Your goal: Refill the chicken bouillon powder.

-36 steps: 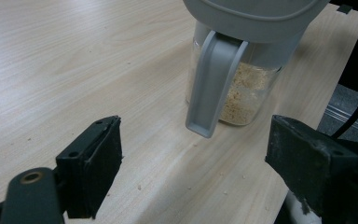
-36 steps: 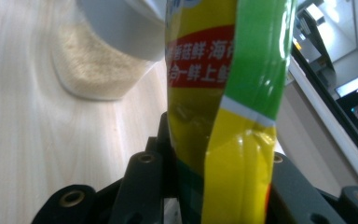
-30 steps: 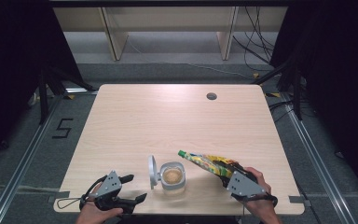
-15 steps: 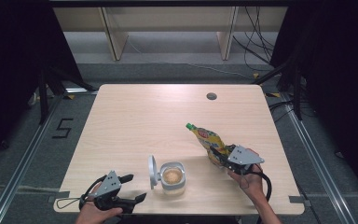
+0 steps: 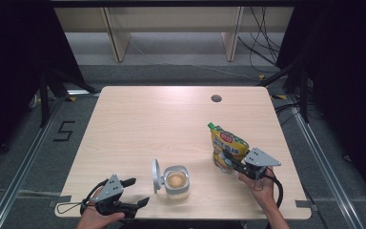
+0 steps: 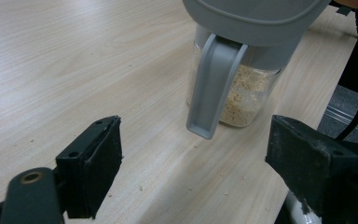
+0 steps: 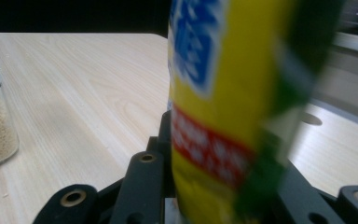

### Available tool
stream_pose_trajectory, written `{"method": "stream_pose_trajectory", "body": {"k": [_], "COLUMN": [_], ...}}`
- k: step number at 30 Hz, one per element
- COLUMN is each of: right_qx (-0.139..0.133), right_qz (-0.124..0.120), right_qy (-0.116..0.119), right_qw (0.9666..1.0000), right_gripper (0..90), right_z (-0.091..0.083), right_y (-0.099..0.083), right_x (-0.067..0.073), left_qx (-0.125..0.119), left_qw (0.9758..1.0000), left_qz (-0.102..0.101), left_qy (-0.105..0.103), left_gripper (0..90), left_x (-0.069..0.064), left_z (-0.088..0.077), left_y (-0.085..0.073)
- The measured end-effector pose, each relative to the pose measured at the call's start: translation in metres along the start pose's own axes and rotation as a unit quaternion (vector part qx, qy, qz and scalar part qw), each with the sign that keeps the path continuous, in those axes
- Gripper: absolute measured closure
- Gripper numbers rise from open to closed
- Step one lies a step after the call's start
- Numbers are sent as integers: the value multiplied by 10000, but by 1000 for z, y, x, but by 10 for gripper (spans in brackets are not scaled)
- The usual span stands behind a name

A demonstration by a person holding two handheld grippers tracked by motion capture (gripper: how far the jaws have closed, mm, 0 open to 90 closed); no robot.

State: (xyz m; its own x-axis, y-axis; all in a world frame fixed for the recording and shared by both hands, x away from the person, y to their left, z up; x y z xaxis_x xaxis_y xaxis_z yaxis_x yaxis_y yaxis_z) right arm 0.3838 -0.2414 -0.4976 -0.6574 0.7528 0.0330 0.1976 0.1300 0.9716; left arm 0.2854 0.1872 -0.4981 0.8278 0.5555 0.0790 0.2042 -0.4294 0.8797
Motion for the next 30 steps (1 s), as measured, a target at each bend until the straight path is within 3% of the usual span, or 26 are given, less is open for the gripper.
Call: {"method": "stream_pose_trajectory", "body": {"k": [1, 2, 4, 7, 11, 12, 14, 15, 17, 18, 22, 23, 25, 27, 28, 29, 30], "right_qx": [-11, 16, 41, 58, -10, 92, 124, 209, 416, 564, 605, 677, 737, 820, 846, 851, 846], "right_qz": [-24, 73, 6, 28, 279, 531, 513, 694, 801, 860, 940, 1041, 962, 908, 897, 942, 973], "right_qy": [-4, 63, 36, 52, -32, -18, -81, -131, -245, -342, -486, -572, -634, -683, -743, -753, -737], "right_qw": [10000, 10000, 10000, 10000, 9996, 9985, 9986, 9973, 9956, 9941, 9925, 9906, 9906, 9901, 9896, 9891, 9889], "right_gripper": [730, 728, 725, 681, 541, 505, 451, 421, 379, 370, 367, 362, 352, 347, 342, 338, 338], "right_z": [-1, -2, -3, -5, -11, -14, -19, -21, -27, -30, -39, -42, -46, -51, -54, -55, -58], "right_y": [0, -1, -1, 0, 1, 1, 3, 2, 2, 2, 3, 3, 3, 2, 2, 2, 2], "right_x": [-2, -4, -4, -2, -2, 2, 5, 9, 12, 15, 21, 26, 27, 29, 31, 33, 35], "left_qx": [72, 33, 91, -14, -5, 4, 13, 0, 3, 15, -17, -22, -1, -3, 52, -8, -25], "left_qw": [9999, 10000, 9999, 10000, 10000, 10000, 10000, 10000, 10000, 10000, 10000, 10000, 10000, 10000, 10000, 10000, 10000], "left_qz": [151, 65, 107, 32, 60, 69, 66, 72, 72, 76, 45, 45, 70, -80, 30, -51, 55], "left_qy": [9, 7, 34, -7, 8, 5, -10, 8, 6, 5, 10, 5, -3, 11, 37, 24, 11], "left_gripper": [178, 178, 178, 178, 178, 178, 178, 178, 178, 178, 178, 178, 178, 178, 178, 178, 178], "left_x": [2, 0, 1, 1, 2, 2, 2, 1, 1, 1, 1, 1, 2, 1, 3, 2, 3], "left_z": [0, 0, 0, 0, -1, -1, 0, 0, 0, 0, 0, 0, 0, 0, 0, 0, 0], "left_y": [0, -1, -1, 0, 0, -1, 0, 0, 0, 0, 0, 0, 0, -1, -1, -1, 0]}}
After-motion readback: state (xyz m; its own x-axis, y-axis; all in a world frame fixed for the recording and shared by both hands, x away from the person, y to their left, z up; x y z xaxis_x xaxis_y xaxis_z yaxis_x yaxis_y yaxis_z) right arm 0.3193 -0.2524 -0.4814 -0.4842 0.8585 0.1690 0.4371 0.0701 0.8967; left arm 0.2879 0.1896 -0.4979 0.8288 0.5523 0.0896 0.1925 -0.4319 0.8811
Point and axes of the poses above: each handheld gripper's, and its own axes: z roughly forward along the jaws, y roughly out of its top, x roughly to its left, the point moved 1 cm from there along z, roughly forward along the jaws, and after that the axes turned 12 degrees about z, right-handed, at the moved point
